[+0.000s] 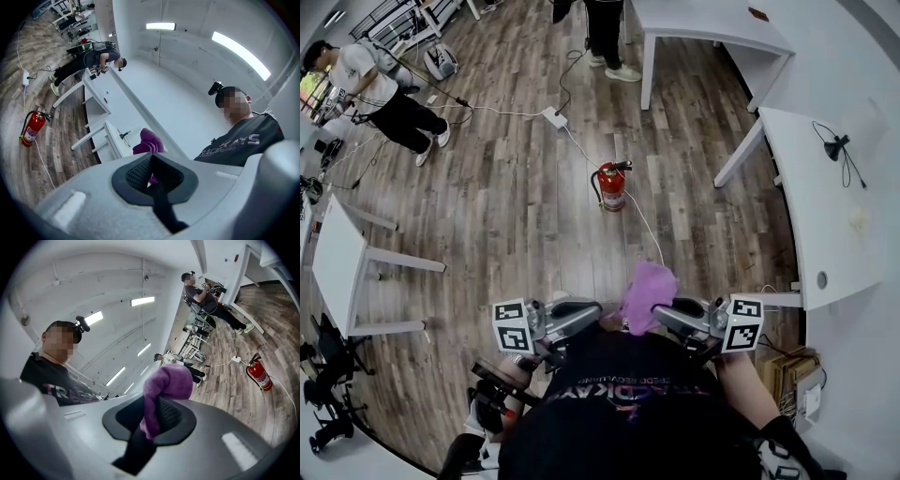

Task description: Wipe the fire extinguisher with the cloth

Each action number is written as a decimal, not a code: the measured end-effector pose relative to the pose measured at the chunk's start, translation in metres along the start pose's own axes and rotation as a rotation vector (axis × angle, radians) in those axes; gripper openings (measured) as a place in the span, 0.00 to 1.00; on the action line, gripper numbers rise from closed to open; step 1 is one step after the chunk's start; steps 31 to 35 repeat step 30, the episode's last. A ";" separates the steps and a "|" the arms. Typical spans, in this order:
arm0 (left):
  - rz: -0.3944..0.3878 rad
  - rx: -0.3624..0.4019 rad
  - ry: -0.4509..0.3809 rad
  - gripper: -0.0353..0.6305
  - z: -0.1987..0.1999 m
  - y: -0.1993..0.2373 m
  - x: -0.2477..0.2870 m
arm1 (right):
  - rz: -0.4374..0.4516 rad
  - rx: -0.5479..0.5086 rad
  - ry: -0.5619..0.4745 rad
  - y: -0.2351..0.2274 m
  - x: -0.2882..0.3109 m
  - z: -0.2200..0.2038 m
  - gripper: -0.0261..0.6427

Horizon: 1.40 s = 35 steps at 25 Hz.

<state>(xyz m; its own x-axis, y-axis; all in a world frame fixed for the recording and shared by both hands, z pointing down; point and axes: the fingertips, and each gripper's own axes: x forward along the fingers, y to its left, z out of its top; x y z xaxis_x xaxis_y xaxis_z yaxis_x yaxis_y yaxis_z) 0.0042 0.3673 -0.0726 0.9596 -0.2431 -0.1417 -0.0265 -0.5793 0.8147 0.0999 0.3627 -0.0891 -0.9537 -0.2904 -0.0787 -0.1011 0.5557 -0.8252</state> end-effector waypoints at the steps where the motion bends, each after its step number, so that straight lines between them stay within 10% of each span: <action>1: -0.001 -0.001 0.001 0.05 -0.001 0.000 0.001 | 0.002 -0.003 0.005 0.001 0.001 -0.001 0.13; 35: -0.008 -0.024 0.021 0.05 0.005 0.008 0.015 | -0.071 -0.219 -0.005 -0.002 0.010 0.022 0.13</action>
